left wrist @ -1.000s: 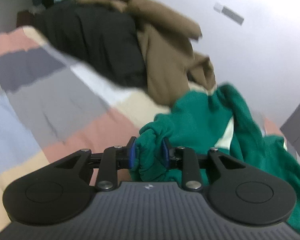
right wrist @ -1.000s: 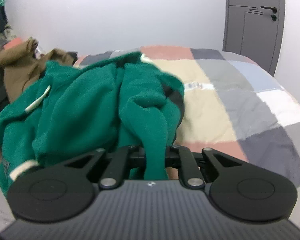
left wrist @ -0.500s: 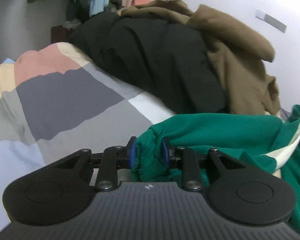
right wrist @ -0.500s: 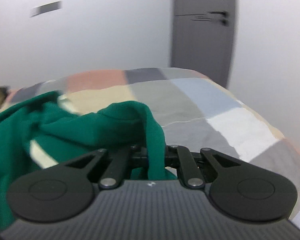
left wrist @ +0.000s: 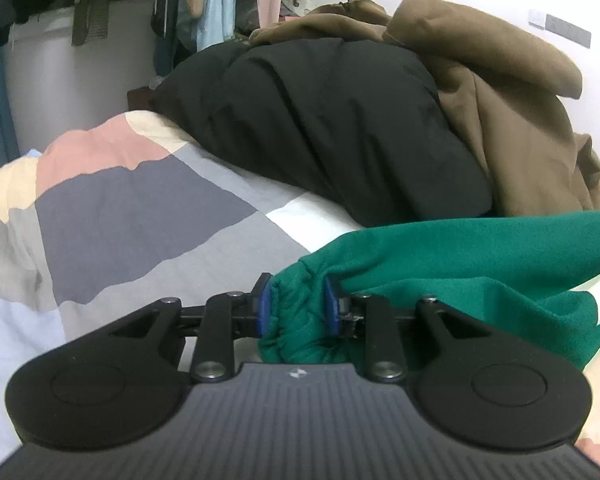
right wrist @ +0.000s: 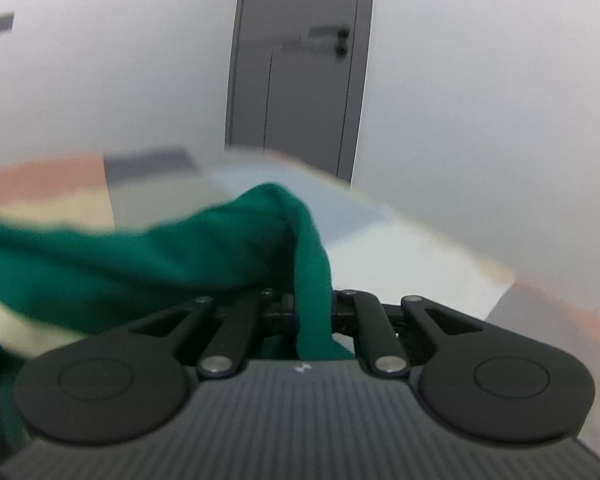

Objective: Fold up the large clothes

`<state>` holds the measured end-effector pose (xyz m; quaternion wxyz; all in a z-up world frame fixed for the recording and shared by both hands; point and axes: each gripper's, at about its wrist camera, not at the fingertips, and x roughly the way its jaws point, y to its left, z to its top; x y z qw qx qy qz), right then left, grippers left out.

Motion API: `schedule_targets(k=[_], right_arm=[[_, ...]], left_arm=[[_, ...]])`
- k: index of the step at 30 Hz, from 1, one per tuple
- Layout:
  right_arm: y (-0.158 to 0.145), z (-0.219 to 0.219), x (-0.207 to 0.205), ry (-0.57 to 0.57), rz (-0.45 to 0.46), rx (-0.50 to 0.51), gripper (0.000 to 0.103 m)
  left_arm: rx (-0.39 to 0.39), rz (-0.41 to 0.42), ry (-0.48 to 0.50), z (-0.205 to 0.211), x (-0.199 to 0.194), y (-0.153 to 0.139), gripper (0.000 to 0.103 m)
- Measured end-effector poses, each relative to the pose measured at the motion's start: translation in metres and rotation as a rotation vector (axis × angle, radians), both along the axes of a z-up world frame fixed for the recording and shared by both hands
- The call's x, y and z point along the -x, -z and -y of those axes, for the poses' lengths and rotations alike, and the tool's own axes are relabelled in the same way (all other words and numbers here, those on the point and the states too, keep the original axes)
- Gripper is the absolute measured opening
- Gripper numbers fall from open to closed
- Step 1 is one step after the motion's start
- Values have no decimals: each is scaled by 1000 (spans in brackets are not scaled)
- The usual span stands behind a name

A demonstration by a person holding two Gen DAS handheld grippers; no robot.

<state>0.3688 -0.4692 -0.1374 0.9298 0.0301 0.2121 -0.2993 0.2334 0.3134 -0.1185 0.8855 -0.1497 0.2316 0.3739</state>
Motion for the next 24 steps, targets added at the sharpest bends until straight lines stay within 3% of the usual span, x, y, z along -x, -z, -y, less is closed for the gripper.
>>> schedule_targets(k=[4, 6, 8, 10, 14, 19, 24], right_arm=[[7, -6, 3, -31, -34, -15, 13], [1, -3, 11, -29, -15, -64, 14], [-4, 0, 20, -23, -10, -124, 20], [-6, -3, 32, -28, -12, -166, 38], [-21, -16, 59, -109, -6, -198, 49], [-48, -29, 85, -181, -8, -263, 50], [-69, -58, 125, -300, -20, -345, 50]], left_arm=[[28, 9, -2, -2, 3, -3, 35], [41, 8, -2, 0, 5, -6, 45], [62, -2, 10, 4, 10, -11, 54], [85, 0, 22, 11, 18, -17, 61], [144, 24, 75, 30, 39, -33, 64], [227, 114, 148, 60, 70, -57, 64], [318, 192, 297, 105, 93, -71, 64]])
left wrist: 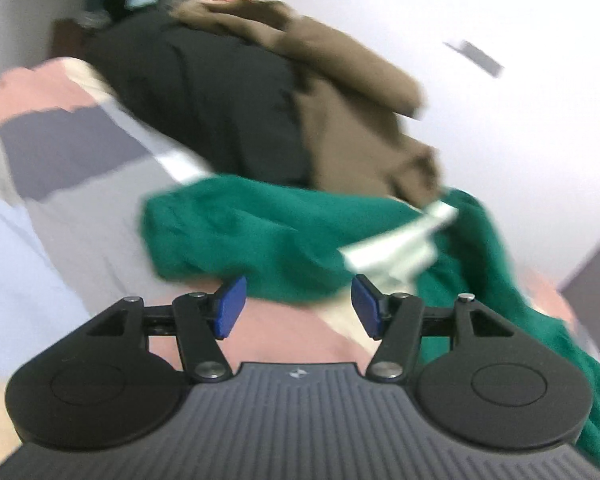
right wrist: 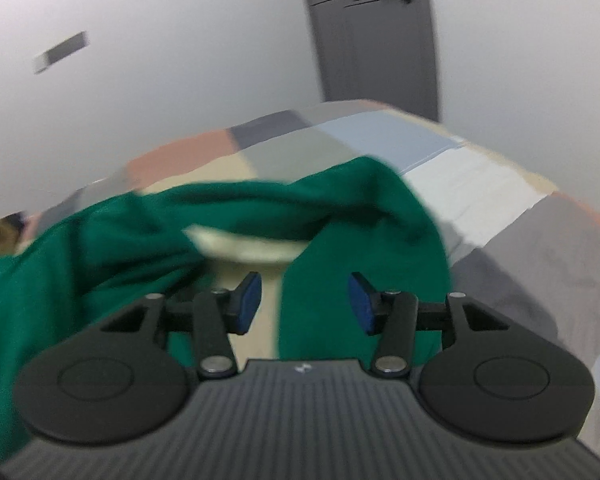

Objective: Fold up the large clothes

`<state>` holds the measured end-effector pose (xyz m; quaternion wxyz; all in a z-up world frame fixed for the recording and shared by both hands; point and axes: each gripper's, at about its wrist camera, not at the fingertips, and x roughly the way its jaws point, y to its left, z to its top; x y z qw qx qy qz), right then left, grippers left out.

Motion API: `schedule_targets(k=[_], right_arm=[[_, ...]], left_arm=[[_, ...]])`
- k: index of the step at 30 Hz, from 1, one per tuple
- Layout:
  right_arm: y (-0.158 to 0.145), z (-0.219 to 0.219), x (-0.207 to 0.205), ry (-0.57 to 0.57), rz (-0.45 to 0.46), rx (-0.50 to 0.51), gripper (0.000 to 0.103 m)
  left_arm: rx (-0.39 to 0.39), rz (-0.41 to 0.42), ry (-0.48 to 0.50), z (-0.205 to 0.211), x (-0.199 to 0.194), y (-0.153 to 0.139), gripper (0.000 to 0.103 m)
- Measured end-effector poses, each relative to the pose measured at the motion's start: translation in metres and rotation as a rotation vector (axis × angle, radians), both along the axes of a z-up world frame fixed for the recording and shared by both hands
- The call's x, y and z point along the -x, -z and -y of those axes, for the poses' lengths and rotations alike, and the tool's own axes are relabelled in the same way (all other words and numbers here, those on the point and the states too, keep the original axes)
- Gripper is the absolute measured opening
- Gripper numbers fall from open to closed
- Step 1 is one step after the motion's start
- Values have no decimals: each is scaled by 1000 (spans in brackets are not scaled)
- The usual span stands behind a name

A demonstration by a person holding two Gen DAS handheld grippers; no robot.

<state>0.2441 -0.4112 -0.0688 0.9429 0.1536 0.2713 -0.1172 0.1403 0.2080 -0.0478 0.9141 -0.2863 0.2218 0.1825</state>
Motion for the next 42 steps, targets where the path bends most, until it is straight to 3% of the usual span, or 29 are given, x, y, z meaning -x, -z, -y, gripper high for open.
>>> schedule_targets(k=[6, 8, 11, 14, 19, 27, 36, 42], right_arm=[[-9, -41, 56, -149, -23, -121, 51], [-6, -54, 70, -185, -24, -154, 55], [1, -75, 88, -228, -55, -171, 63], [6, -85, 89, -246, -81, -158, 84], [14, -81, 78, -216, -116, -171, 84], [26, -78, 73, -189, -150, -201, 84], [32, -73, 66, -173, -172, -226, 84], [36, -72, 63, -170, -185, -232, 84]], left_arm=[[59, -13, 206, 61, 9, 13, 64], [68, -23, 259, 77, 12, 18, 64], [94, -23, 320, 92, 13, 22, 64], [120, -22, 375, 98, 9, 25, 65], [164, -27, 430, 103, -1, 35, 68], [147, 2, 538, 119, -15, 37, 69], [113, -15, 603, 135, -35, 52, 69], [38, -78, 587, 149, -41, 61, 68]])
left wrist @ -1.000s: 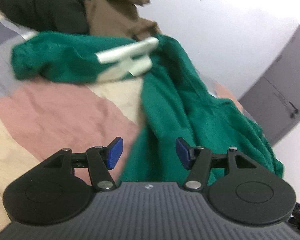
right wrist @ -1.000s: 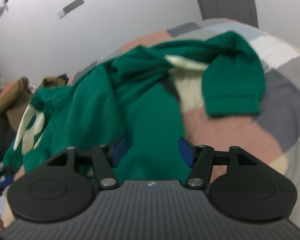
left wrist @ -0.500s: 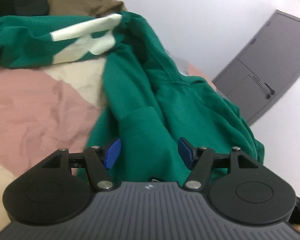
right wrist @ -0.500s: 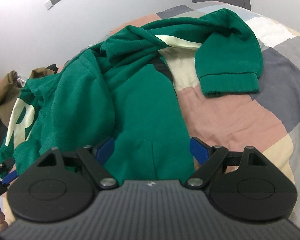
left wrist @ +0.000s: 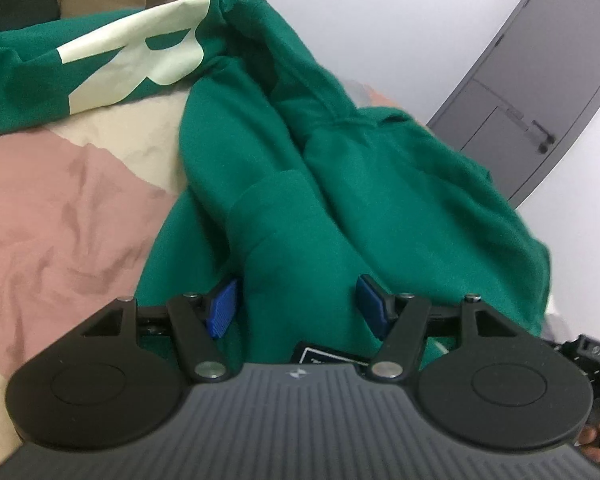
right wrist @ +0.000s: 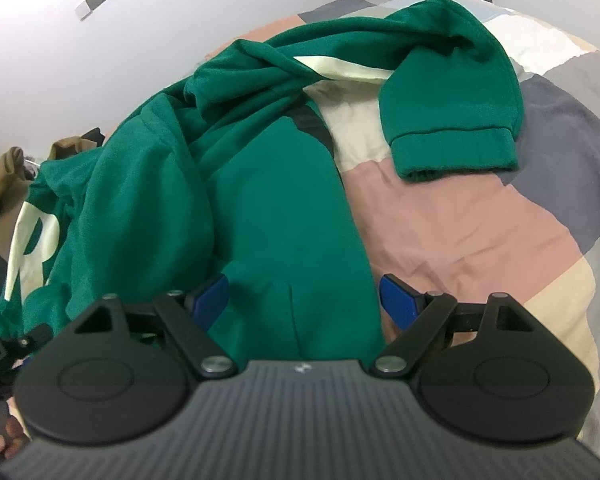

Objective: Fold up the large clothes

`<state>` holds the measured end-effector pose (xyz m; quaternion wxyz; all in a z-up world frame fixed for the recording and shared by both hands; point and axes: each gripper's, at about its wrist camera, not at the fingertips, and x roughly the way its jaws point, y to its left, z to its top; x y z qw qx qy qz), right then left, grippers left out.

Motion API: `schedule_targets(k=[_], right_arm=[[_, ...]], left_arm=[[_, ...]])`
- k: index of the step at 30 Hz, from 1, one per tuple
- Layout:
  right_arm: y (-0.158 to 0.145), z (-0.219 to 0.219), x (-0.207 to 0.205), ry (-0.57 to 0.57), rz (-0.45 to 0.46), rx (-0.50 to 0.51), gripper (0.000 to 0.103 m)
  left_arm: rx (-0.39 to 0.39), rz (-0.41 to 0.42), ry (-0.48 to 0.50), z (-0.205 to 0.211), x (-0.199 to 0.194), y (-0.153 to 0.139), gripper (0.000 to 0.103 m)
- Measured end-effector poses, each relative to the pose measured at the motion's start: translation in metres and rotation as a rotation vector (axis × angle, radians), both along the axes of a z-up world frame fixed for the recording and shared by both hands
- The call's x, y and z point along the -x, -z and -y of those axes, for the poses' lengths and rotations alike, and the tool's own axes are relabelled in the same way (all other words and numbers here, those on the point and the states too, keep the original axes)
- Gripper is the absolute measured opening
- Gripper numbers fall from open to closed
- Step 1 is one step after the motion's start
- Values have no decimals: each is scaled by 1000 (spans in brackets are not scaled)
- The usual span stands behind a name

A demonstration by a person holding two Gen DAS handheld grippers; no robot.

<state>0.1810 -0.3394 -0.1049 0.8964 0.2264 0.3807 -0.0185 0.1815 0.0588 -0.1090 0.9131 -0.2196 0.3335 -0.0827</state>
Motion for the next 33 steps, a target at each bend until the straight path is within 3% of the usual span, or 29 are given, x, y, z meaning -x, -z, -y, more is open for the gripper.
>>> schedule_targets(k=[2, 4, 6, 8, 12, 14, 19, 22, 26, 28, 30, 32, 33], right_arm=[[0, -2, -1, -7, -1, 4, 84], [1, -4, -2, -17, -2, 13, 84], [1, -5, -3, -22, -1, 26, 84], [0, -6, -2, -27, 3, 31, 84], [-5, -8, 2, -42, 34, 31, 84], [-9, -11, 3, -65, 59, 32, 84], [-13, -20, 3, -127, 93, 51, 84], [-9, -20, -1, -141, 73, 38, 84], [0, -15, -6, -137, 34, 9, 85], [1, -14, -6, -130, 29, -5, 86], [1, -14, -6, -126, 30, -11, 86], [0, -14, -6, -119, 29, -12, 86], [1, -14, -5, -115, 26, -14, 85]], left_arm=[[-47, 2, -2, 8, -1, 2, 66], [-105, 6, -17, 14, -1, 1, 46], [-129, 1, -34, 15, -2, 0, 19], [-98, -4, -51, 7, 1, -5, 8], [-17, 27, -101, -16, 12, -24, 7], [6, 30, -128, -28, 16, -31, 7], [-48, -35, -206, -46, 9, -21, 7], [-95, -88, -208, -42, 3, -7, 8], [-120, -92, -187, -35, 3, -5, 10], [-96, -93, -190, -38, 7, -7, 18], [-69, -91, -206, -43, 13, -9, 44], [-61, -88, -246, -50, 17, -13, 63], [-53, -84, -259, -53, 18, -14, 67]])
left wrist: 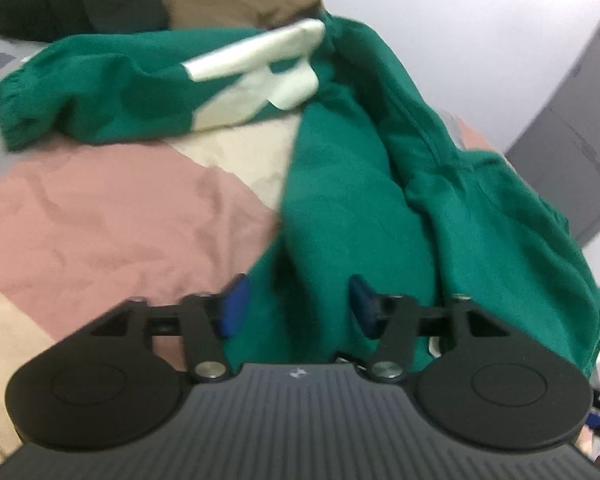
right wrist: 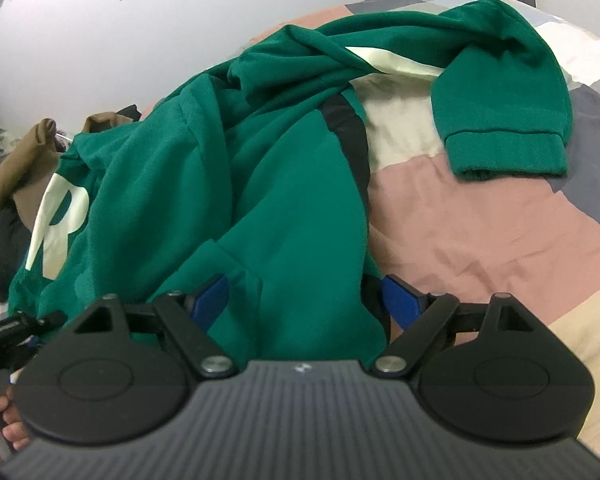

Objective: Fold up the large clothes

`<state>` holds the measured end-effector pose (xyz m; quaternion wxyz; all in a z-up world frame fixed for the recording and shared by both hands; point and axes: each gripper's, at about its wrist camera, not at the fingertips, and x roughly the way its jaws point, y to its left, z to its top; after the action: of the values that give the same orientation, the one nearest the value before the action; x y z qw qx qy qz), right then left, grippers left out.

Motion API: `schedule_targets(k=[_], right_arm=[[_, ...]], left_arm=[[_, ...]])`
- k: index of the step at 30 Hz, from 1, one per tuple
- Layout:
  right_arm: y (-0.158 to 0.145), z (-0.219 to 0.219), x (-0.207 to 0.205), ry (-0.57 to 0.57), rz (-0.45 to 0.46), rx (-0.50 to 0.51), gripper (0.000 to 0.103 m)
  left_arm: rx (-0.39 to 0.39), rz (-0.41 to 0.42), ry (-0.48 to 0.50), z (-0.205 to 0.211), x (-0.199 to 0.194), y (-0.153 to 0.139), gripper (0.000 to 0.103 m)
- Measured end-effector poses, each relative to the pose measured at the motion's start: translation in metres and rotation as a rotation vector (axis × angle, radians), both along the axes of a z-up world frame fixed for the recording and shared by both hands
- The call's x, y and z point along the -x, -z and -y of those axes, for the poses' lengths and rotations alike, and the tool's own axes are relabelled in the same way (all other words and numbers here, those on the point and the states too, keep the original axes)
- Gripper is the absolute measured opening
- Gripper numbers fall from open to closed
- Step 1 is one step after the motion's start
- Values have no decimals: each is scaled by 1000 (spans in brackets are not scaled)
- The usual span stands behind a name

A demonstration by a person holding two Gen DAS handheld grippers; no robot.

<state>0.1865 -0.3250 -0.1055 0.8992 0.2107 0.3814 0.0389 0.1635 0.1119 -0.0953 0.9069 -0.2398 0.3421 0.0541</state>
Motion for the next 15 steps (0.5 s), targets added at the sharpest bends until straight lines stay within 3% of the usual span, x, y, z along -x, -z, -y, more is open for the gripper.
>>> schedule_targets(k=[4, 9, 11, 13, 14, 15], right_arm=[[3, 4, -4, 16, -17, -7, 84], [13, 3, -18, 7, -50, 0, 84], [23, 3, -26, -27, -78, -70, 87], [30, 0, -31, -60, -85, -121, 86], [30, -3, -33, -80, -82, -129, 85], [28, -6, -34, -100, -70, -127, 75]], left_arm=[[-4, -26, -21, -7, -6, 6, 72], [-33, -33, 30, 5, -15, 15, 77], [-2, -18, 69, 9, -15, 17, 77], [14, -14, 93, 15, -14, 19, 75], [10, -17, 105, 18, -14, 20, 68], [-8, -21, 102, 21, -12, 19, 55]])
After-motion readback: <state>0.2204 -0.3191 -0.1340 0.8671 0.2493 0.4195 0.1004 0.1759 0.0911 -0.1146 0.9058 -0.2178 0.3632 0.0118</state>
